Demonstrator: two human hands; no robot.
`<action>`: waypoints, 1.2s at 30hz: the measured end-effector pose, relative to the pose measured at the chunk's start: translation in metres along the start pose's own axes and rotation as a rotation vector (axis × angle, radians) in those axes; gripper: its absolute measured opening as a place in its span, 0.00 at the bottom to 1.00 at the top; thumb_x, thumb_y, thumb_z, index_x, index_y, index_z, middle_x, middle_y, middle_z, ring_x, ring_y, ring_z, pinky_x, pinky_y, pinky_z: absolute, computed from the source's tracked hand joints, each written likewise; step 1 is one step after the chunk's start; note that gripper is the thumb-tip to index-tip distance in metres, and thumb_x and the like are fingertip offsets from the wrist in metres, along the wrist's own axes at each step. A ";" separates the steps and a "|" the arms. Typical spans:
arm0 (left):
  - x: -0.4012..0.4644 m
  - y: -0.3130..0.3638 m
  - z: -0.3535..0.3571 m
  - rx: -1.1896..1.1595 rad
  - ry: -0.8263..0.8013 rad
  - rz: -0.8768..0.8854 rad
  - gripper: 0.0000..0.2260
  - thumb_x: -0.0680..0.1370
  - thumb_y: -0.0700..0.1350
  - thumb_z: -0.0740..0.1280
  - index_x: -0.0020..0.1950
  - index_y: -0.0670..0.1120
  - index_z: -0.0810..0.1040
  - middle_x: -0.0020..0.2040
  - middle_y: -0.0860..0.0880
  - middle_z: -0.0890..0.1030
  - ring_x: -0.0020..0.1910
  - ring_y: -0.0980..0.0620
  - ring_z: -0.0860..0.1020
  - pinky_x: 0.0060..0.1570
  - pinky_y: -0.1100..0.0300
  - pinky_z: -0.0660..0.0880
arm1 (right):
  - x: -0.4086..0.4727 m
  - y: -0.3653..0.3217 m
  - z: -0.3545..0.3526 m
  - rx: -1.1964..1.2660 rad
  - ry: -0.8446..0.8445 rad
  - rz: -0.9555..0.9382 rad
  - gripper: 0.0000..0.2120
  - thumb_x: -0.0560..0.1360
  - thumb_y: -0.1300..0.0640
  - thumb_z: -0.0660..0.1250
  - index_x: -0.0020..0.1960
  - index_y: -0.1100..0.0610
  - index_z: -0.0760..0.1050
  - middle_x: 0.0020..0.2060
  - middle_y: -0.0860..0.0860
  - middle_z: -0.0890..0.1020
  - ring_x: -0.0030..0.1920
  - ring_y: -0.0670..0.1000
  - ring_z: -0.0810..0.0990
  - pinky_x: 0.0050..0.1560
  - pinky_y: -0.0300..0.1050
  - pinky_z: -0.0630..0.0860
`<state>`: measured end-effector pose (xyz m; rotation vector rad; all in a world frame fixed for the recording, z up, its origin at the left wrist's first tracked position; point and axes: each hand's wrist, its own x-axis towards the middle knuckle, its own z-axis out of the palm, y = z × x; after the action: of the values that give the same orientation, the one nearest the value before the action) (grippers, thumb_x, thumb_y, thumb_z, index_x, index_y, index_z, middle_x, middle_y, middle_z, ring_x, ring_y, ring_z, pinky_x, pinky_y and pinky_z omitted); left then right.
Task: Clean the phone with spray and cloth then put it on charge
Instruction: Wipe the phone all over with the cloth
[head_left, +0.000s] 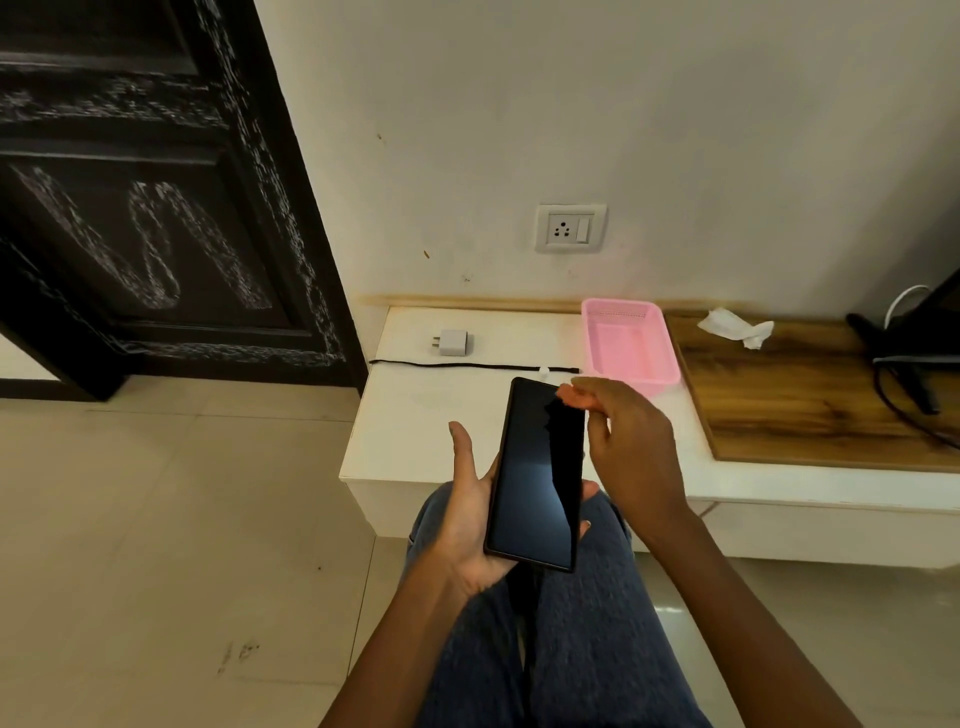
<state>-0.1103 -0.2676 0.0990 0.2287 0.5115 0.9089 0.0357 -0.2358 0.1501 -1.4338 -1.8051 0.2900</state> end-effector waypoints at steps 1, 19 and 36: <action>0.000 0.000 -0.001 0.014 0.009 0.005 0.40 0.65 0.76 0.55 0.63 0.49 0.79 0.64 0.39 0.78 0.62 0.36 0.77 0.57 0.39 0.76 | -0.003 -0.001 0.004 -0.027 -0.026 -0.041 0.13 0.71 0.71 0.63 0.53 0.64 0.80 0.50 0.59 0.83 0.52 0.58 0.81 0.56 0.44 0.76; 0.002 -0.003 -0.010 0.165 0.057 -0.014 0.36 0.65 0.76 0.53 0.57 0.53 0.83 0.58 0.43 0.83 0.57 0.44 0.81 0.50 0.49 0.80 | -0.023 -0.005 0.012 -0.247 -0.092 -0.218 0.17 0.62 0.74 0.71 0.50 0.66 0.81 0.49 0.60 0.83 0.52 0.60 0.81 0.57 0.51 0.70; 0.001 0.001 -0.017 0.139 0.078 0.001 0.40 0.64 0.77 0.52 0.57 0.50 0.83 0.58 0.41 0.82 0.55 0.43 0.82 0.47 0.50 0.81 | -0.043 0.011 0.016 -0.122 -0.138 -0.232 0.15 0.67 0.69 0.66 0.52 0.65 0.80 0.52 0.58 0.83 0.53 0.59 0.81 0.52 0.55 0.78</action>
<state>-0.1189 -0.2663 0.0846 0.3202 0.6482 0.8864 0.0338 -0.2661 0.1140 -1.2959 -2.1117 0.1653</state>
